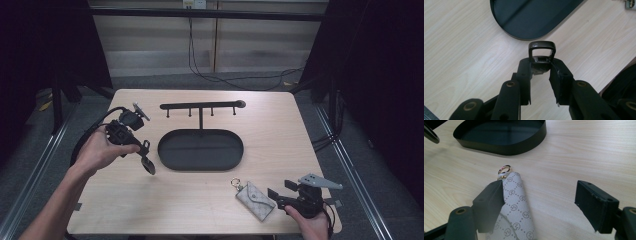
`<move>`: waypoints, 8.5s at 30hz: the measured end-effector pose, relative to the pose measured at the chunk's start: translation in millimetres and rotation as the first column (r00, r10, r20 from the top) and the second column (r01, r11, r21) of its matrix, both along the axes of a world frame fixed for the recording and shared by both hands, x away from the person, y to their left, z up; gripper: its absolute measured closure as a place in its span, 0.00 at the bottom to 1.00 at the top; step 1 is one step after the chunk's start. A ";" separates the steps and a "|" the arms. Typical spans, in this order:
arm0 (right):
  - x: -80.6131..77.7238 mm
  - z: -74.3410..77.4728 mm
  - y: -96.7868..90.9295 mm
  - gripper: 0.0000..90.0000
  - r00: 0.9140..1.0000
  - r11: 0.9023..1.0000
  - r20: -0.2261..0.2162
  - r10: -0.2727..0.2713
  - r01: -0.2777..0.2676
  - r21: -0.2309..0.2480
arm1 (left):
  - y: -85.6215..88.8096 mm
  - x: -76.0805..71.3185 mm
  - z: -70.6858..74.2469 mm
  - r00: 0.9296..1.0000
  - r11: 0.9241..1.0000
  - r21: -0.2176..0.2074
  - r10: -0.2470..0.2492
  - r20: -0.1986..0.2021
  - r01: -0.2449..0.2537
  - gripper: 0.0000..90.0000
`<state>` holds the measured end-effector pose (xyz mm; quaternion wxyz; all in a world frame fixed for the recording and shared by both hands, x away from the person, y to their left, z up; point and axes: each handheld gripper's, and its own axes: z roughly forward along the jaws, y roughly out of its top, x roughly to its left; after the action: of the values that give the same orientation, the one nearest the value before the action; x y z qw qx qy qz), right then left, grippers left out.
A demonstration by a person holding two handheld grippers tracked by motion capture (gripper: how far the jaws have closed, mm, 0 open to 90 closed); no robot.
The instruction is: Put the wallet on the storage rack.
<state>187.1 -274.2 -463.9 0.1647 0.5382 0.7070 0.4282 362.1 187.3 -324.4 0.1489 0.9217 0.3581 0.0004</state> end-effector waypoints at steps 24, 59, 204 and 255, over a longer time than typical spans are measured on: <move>-2.0 0.8 -0.2 0.24 1.000 1.000 0.012 0.012 -0.012 0.005 | -33.0 26.6 22.4 0.999 0.997 0.076 -0.025 -0.021 0.026 0.79; -1.6 0.1 0.3 0.17 0.999 0.999 0.006 0.038 -0.038 0.002 | -65.3 71.8 16.2 0.999 0.993 0.112 0.050 -0.012 -0.049 0.79; 42.9 21.3 42.9 0.27 0.919 0.952 -0.284 0.272 -0.300 -0.058 | 84.7 -144.1 -135.2 0.958 0.850 -0.518 0.217 0.188 -0.091 0.28; 67.1 -6.4 94.2 0.29 0.765 0.784 -0.600 0.233 -0.513 -0.350 | 84.4 -144.6 -134.4 0.960 0.861 -0.504 0.188 0.208 -0.060 0.27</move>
<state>254.2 -180.0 -470.3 0.0050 0.4157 0.9047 0.0930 217.5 271.7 -458.8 0.4227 0.8203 0.3837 0.0349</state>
